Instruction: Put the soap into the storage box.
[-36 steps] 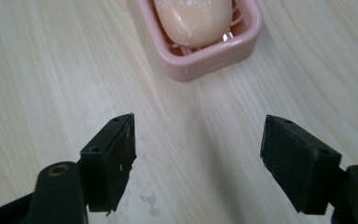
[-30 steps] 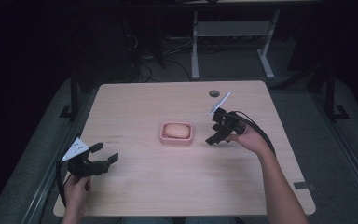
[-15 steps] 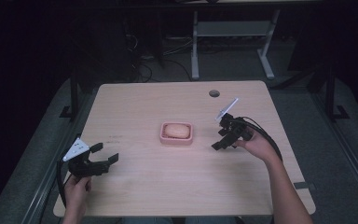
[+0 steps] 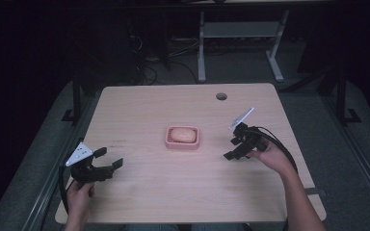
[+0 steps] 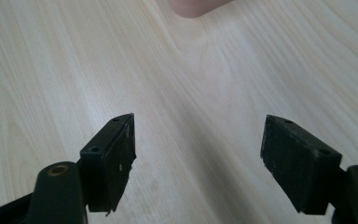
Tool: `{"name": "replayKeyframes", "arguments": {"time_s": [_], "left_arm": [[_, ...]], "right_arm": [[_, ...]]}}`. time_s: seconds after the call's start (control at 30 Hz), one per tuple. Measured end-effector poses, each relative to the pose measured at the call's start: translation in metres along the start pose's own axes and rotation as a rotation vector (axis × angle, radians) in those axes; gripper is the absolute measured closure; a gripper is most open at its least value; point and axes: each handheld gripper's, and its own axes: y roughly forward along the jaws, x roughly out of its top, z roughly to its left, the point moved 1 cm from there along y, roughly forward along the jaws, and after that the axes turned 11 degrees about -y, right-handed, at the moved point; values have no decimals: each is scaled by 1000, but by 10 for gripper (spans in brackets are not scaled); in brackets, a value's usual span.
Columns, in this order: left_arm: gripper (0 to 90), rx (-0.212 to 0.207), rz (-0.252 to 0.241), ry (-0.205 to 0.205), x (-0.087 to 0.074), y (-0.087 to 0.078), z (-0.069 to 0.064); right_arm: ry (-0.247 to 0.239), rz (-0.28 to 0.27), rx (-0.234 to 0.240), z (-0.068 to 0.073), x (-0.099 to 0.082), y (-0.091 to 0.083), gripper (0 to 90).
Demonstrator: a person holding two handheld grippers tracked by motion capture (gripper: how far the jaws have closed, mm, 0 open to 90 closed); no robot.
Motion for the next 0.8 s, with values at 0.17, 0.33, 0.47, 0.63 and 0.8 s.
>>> {"name": "replayKeyframes", "arguments": {"time_s": [0.17, 0.33, 0.47, 0.63, 0.8], "left_arm": [[142, 2, 3, 3, 0, 0, 0], [143, 0, 5, 2, 0, 1, 0], [143, 1, 8, 2, -1, 1, -1], [142, 1, 10, 4, -1, 1, -1], [143, 2, 21, 12, -1, 2, -2]], "right_arm": [[12, -1, -8, 4, -8, -5, 259], [21, -11, -15, 8, -18, -9, 259], [26, -8, -22, 12, -27, -12, 260], [38, -20, -28, 19, -40, -14, 260], [46, -37, -34, 26, -54, -15, 260]]}}
